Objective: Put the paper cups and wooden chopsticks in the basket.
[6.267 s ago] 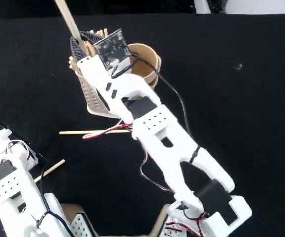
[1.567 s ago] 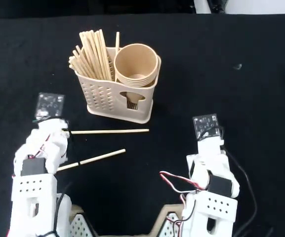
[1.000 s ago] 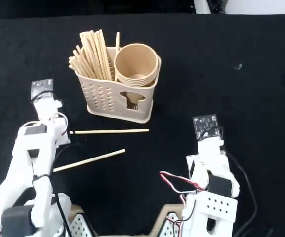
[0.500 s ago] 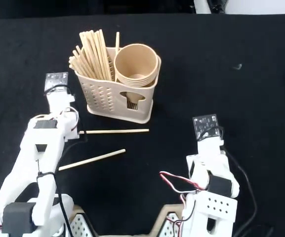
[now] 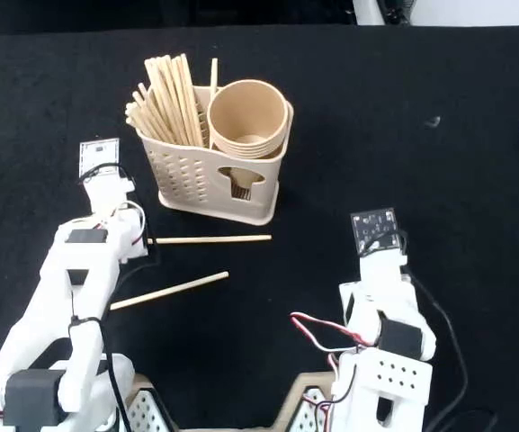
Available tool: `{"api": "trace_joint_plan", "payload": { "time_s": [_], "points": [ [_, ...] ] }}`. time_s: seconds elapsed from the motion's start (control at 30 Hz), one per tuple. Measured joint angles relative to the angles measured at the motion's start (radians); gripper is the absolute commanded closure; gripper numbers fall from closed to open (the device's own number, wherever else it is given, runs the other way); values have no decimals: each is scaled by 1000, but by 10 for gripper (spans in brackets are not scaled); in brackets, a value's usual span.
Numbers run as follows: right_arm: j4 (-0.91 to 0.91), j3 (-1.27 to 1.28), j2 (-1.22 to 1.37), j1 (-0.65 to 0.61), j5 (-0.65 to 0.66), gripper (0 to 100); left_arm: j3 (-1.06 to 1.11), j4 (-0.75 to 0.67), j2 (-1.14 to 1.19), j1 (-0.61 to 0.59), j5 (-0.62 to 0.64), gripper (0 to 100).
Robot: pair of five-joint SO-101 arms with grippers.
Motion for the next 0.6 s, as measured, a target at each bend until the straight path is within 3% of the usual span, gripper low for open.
{"api": "trace_joint_plan", "payload": {
  "time_s": [0.4, 0.6],
  "points": [
    [0, 0, 0, 0, 0, 801, 17, 276, 2, 38, -121, 970],
    [0, 0, 0, 0, 0, 801, -41, 284, -51, 12, -123, 970]
  ]
}}
